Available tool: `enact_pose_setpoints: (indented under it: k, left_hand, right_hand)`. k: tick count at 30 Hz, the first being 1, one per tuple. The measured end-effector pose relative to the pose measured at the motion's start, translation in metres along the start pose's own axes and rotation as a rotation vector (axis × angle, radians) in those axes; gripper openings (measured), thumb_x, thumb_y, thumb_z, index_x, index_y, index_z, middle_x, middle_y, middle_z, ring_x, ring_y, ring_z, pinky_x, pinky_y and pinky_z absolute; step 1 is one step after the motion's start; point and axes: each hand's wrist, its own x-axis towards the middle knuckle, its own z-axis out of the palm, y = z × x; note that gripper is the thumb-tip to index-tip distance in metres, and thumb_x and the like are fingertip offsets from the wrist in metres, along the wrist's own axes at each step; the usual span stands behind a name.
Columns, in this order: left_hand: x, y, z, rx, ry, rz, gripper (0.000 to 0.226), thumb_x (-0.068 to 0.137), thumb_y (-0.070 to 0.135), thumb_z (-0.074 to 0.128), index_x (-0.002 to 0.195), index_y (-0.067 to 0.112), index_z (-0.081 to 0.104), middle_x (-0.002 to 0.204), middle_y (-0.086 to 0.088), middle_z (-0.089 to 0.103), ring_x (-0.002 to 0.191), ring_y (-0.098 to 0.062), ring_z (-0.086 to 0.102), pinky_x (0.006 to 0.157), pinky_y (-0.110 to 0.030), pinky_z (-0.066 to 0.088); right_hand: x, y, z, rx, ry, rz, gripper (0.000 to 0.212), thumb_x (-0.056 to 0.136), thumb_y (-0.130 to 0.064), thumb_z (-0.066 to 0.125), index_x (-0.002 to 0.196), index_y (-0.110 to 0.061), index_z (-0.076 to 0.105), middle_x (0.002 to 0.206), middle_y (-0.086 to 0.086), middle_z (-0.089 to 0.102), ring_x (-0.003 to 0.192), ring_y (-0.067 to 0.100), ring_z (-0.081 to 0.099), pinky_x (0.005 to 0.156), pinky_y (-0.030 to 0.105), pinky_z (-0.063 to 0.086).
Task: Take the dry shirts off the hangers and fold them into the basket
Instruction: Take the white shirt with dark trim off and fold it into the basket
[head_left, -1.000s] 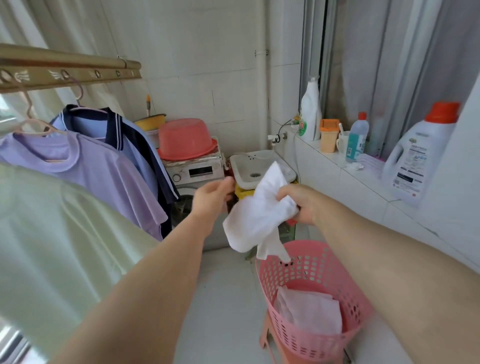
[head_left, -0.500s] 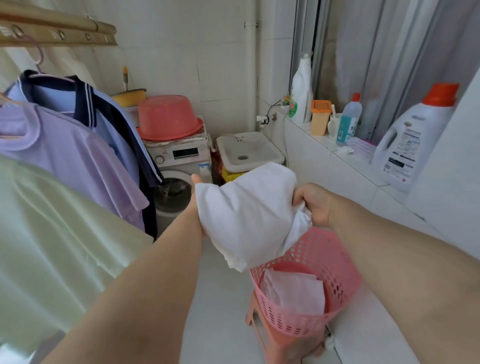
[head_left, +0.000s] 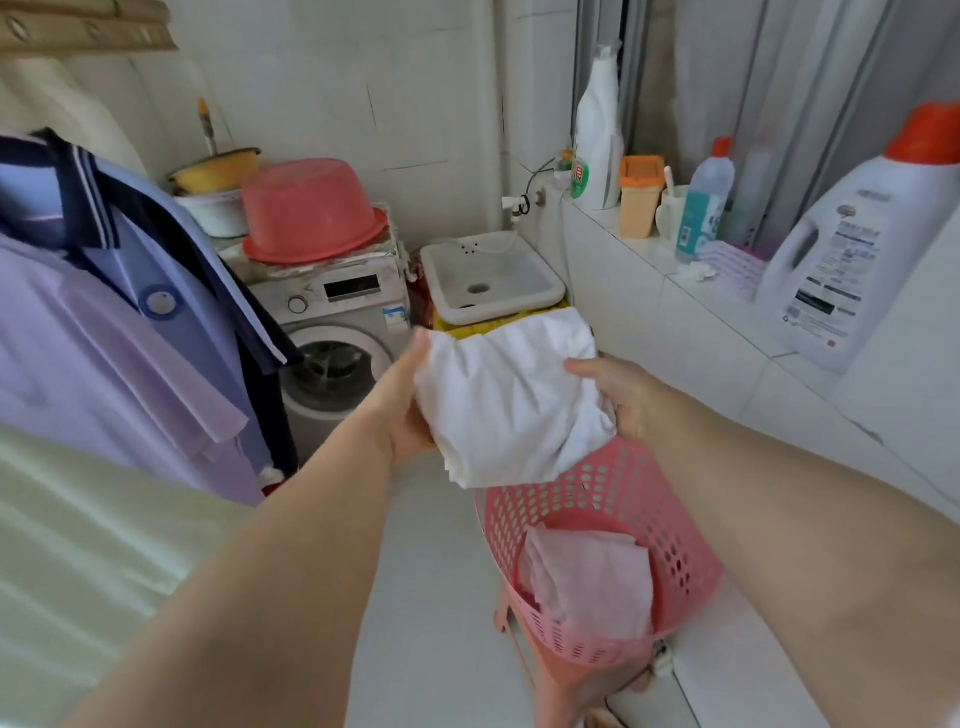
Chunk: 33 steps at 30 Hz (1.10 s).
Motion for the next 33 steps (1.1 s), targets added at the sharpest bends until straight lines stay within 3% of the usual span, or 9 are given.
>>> enact_pose_setpoints:
  k: [3, 6, 10, 14, 19, 22, 25, 30, 33]
  left_hand:
    - [0.013, 0.007, 0.010, 0.225, 0.183, 0.122, 0.037, 0.089, 0.031, 0.065, 0.120, 0.010, 0.058, 0.106, -0.007, 0.068, 0.095, -0.027, 0.065, 0.081, -0.043, 0.053]
    - [0.021, 0.006, 0.022, 0.264, 0.160, 0.161, 0.017, 0.095, 0.027, 0.057, 0.110, 0.019, 0.057, 0.101, -0.002, 0.067, 0.092, -0.023, 0.065, 0.072, -0.037, 0.050]
    - [0.030, 0.005, 0.034, 0.204, 0.243, 0.239, 0.016, 0.101, 0.030, 0.042, 0.109, 0.023, 0.054, 0.092, 0.003, 0.063, 0.088, -0.020, 0.061, 0.081, -0.041, 0.048]
    - [0.045, 0.003, 0.041, 0.096, 0.468, 0.288, 0.026, 0.100, 0.033, 0.041, 0.114, 0.018, 0.057, 0.093, 0.000, 0.059, 0.101, -0.027, 0.058, 0.095, -0.043, 0.045]
    - [0.060, -0.001, 0.033, -0.014, 0.570, 0.190, 0.035, 0.098, 0.035, 0.045, 0.124, 0.013, 0.055, 0.104, -0.003, 0.060, 0.097, -0.024, 0.058, 0.093, -0.042, 0.048]
    - [0.058, -0.004, 0.028, -0.016, 0.339, 0.073, 0.039, 0.092, 0.043, 0.056, 0.116, 0.012, 0.057, 0.106, -0.005, 0.066, 0.092, -0.023, 0.063, 0.084, -0.040, 0.052]
    - [0.056, -0.016, 0.028, 0.268, 0.072, -0.010, 0.043, 0.085, 0.037, 0.069, 0.122, 0.019, 0.056, 0.117, -0.007, 0.065, 0.104, -0.029, 0.063, 0.091, -0.051, 0.051]
    - [0.067, -0.051, 0.034, 0.199, 0.206, 0.066, 0.041, 0.092, 0.003, 0.059, 0.128, 0.019, 0.050, 0.118, -0.005, 0.060, 0.104, -0.029, 0.059, 0.088, -0.049, 0.051]
    - [0.080, -0.081, 0.041, 0.138, 0.279, -0.012, 0.034, 0.094, 0.003, 0.054, 0.128, 0.002, 0.050, 0.115, -0.010, 0.061, 0.103, -0.030, 0.060, 0.093, -0.047, 0.049]
  right_hand:
    - [0.005, -0.009, -0.008, -0.059, -0.098, 0.048, 0.062, 0.068, -0.051, 0.077, 0.120, -0.019, 0.063, 0.110, 0.003, 0.071, 0.105, 0.023, 0.065, 0.098, 0.039, 0.048]
    - [0.018, -0.018, -0.009, -0.015, -0.024, 0.005, 0.085, 0.053, -0.068, 0.077, 0.123, -0.023, 0.062, 0.118, 0.002, 0.068, 0.110, 0.024, 0.063, 0.101, 0.043, 0.045]
    - [0.037, -0.015, -0.016, 0.109, 0.200, -0.133, 0.046, 0.085, -0.037, 0.067, 0.123, -0.012, 0.060, 0.117, 0.010, 0.066, 0.111, 0.030, 0.061, 0.101, 0.047, 0.046]
    - [0.044, -0.010, -0.017, 0.396, 0.238, -0.019, 0.044, 0.090, -0.036, 0.063, 0.125, -0.010, 0.059, 0.118, 0.010, 0.065, 0.107, 0.029, 0.062, 0.098, 0.045, 0.048]
    - [0.035, -0.004, -0.032, 0.172, -0.150, 0.092, 0.048, 0.083, -0.041, 0.067, 0.122, -0.013, 0.061, 0.117, 0.008, 0.069, 0.109, 0.024, 0.064, 0.092, 0.041, 0.049]
    - [0.038, 0.012, -0.036, -0.124, -0.210, 0.192, 0.047, 0.083, -0.002, 0.068, 0.128, -0.007, 0.054, 0.123, 0.015, 0.064, 0.110, 0.030, 0.063, 0.096, 0.049, 0.050]
    - [0.042, 0.020, -0.043, -0.087, -0.140, 0.163, 0.029, 0.088, 0.006, 0.056, 0.115, -0.007, 0.059, 0.111, 0.020, 0.068, 0.096, 0.032, 0.067, 0.086, 0.049, 0.054]
    - [0.044, 0.036, -0.065, -0.129, -0.110, 0.228, 0.051, 0.087, 0.019, 0.036, 0.130, -0.008, 0.046, 0.121, 0.020, 0.059, 0.092, 0.034, 0.063, 0.071, 0.042, 0.054]
    - [0.045, 0.053, -0.074, -0.160, -0.006, 0.235, 0.064, 0.079, 0.025, 0.029, 0.132, -0.007, 0.048, 0.127, 0.021, 0.055, 0.106, 0.040, 0.058, 0.085, 0.047, 0.051]
